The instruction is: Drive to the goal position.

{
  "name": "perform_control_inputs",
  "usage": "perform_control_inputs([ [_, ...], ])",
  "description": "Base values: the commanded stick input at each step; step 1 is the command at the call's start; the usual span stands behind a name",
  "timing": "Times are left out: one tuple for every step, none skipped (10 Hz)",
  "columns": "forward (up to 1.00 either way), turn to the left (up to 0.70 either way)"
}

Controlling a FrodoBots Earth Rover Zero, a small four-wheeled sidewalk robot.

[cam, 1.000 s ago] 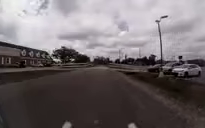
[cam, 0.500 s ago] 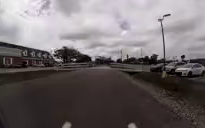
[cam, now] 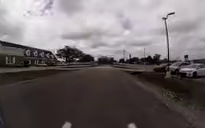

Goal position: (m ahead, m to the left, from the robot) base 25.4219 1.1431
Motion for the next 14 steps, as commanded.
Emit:
perform_control_inputs([
  [0.6, 0.0],
  [0.6, 0.0],
  [0.6, 0.0],
  [0.6, 0.0],
  [0.6, 0.0],
  [0.6, 0.0],
  [0.6, 0.0],
  [0.6, 0.0],
  [0.6, 0.0],
  [0.6, 0.0],
  [0.6, 0.09],
  [0.6, 0.12],
  [0.6, 0.15],
  [0.6, 0.06],
])
